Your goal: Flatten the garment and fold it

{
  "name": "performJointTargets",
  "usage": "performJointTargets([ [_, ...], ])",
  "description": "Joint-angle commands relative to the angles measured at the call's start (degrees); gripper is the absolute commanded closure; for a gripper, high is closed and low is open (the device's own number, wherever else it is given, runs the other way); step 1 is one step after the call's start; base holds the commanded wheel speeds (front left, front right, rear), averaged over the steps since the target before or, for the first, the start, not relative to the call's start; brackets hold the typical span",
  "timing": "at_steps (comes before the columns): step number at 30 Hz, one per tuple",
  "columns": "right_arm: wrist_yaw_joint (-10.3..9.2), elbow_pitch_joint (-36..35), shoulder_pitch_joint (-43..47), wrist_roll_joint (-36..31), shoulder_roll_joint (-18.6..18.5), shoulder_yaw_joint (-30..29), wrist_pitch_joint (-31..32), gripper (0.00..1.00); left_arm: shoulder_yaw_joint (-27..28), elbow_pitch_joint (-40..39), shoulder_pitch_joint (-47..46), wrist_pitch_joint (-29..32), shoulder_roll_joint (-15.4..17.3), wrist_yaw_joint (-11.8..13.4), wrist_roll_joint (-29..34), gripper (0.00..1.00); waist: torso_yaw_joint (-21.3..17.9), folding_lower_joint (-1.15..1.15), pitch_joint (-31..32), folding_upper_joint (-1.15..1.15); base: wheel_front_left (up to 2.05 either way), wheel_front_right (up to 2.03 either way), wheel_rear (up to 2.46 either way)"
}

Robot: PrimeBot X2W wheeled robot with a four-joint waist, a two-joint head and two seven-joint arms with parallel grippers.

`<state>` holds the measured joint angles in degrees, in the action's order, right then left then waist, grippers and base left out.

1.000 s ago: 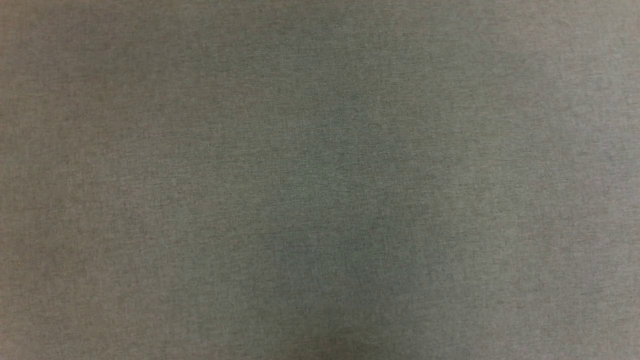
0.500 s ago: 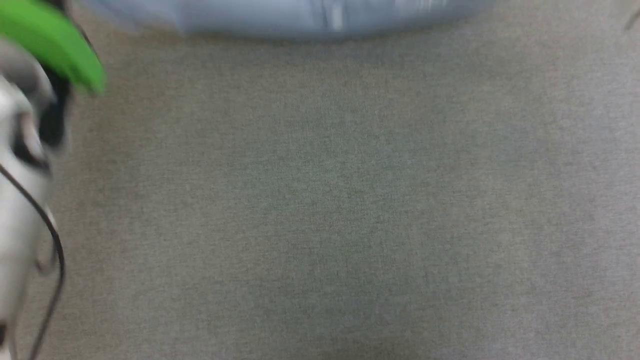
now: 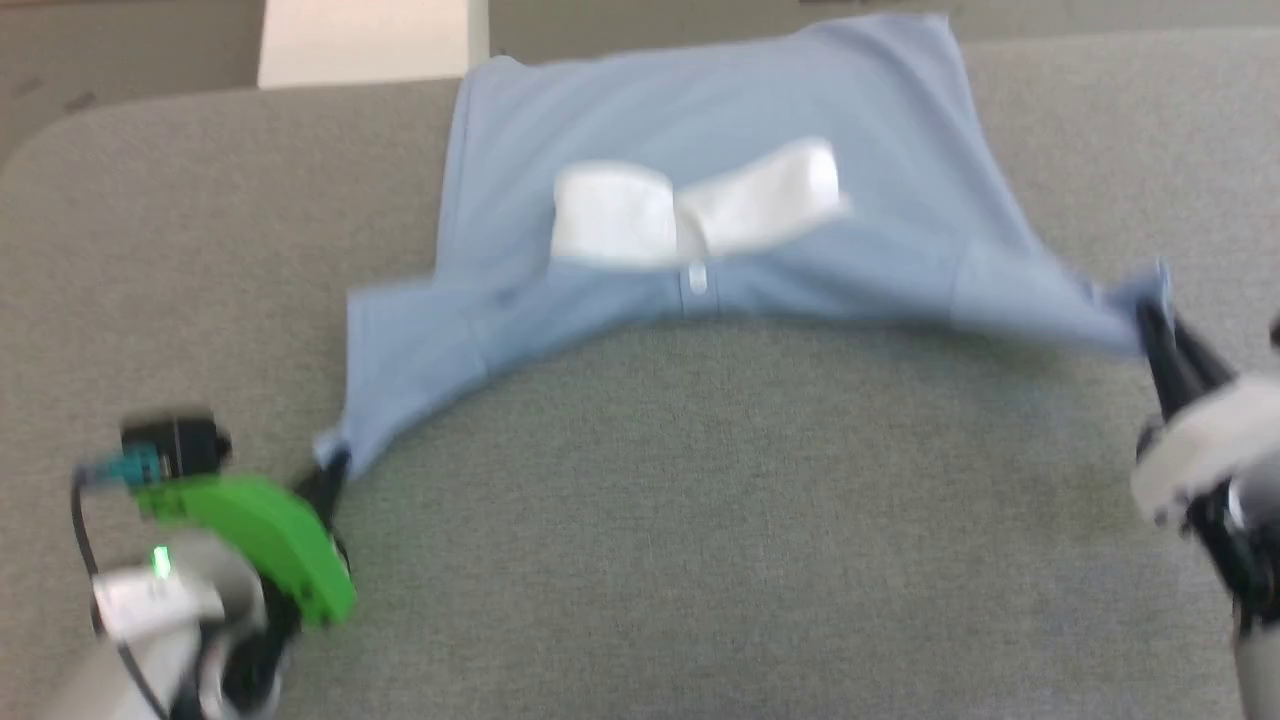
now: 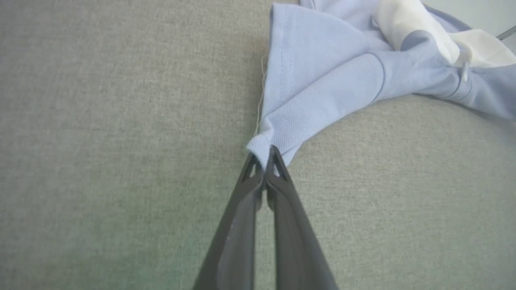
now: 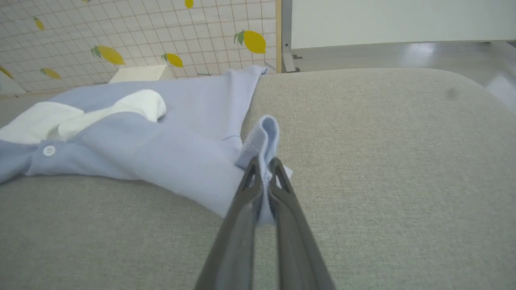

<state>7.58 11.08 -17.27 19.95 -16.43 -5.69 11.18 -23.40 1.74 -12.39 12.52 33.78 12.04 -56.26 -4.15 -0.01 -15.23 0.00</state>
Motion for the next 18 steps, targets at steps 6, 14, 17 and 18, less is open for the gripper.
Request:
performJointTargets([
  [6, -0.09, -6.56, 12.70, -3.48, 6.28, -7.85, 3.63, 1.00, 0.46, -5.35, 12.78, -1.13, -0.99, 3.82, -3.64, 1.00, 1.26, 0.01, 5.22, 0.00, 0.00, 0.00, 0.00],
  [14, -0.09, -10.82, 23.20, -6.37, 12.58, -15.52, 16.98, 1.00, 0.47, -6.14, 21.74, -1.55, -2.15, 7.98, -5.72, 1.00, 1.89, 0.01, 7.11, 0.00, 0.00, 0.00, 0.00],
  [17, -0.09, -11.29, 25.13, -7.16, 13.34, -18.73, 20.47, 1.00, 0.93, -6.06, 24.44, -0.94, -2.82, 8.95, -7.68, 1.00, 2.15, 0.01, 7.63, 0.00, 0.00, 0.00, 0.00],
  [18, -0.09, -11.29, 25.56, -7.53, 13.43, -19.47, 20.93, 1.00, 0.94, -5.94, 25.28, -0.74, -2.59, 9.25, -7.87, 1.00, 2.19, 0.01, 7.72, 0.00, 0.00, 0.00, 0.00],
])
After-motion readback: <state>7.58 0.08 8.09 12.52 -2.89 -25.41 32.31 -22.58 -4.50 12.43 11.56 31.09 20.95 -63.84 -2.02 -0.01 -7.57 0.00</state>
